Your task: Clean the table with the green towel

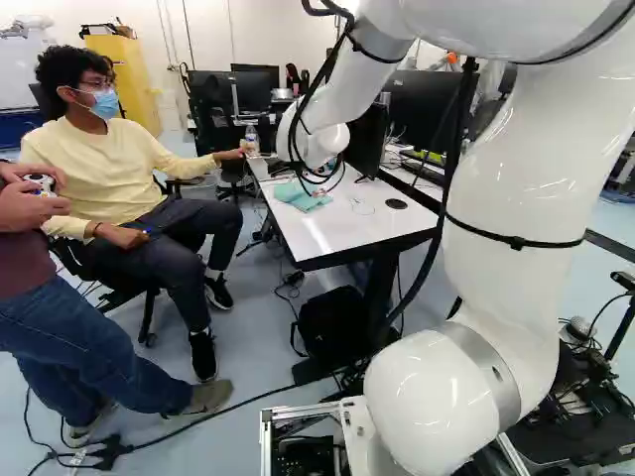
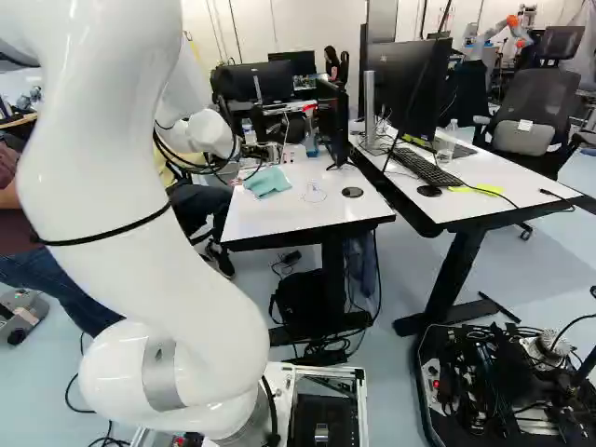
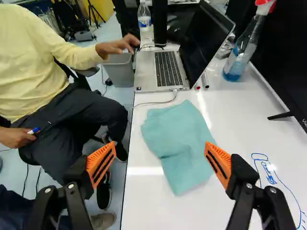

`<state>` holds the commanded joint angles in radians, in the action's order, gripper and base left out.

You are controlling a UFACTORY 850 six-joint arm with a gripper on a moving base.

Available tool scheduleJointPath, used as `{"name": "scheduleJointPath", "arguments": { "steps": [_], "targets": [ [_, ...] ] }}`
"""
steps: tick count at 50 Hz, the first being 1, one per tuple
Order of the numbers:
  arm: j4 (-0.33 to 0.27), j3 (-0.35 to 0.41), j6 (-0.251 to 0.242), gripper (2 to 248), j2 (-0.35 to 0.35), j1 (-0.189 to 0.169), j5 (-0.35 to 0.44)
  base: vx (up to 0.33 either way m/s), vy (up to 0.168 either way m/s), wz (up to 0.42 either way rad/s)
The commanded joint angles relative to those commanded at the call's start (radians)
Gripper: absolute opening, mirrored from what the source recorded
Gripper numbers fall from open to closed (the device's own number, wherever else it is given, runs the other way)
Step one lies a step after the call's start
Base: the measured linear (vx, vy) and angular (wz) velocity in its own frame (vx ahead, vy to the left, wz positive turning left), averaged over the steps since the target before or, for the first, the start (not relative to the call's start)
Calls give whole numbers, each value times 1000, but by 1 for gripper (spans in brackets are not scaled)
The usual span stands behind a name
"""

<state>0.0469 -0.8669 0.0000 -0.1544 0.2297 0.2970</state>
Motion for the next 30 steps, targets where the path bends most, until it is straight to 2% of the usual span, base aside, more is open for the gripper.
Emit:
{"name": "scheduleJointPath", "arguments": {
  "steps": [14,30],
  "targets": [
    [-1,75,0,247,39,-18,141,0,0,0],
    [-1,128,0,247,69,-31,167,0,0,0]
  ]
}}
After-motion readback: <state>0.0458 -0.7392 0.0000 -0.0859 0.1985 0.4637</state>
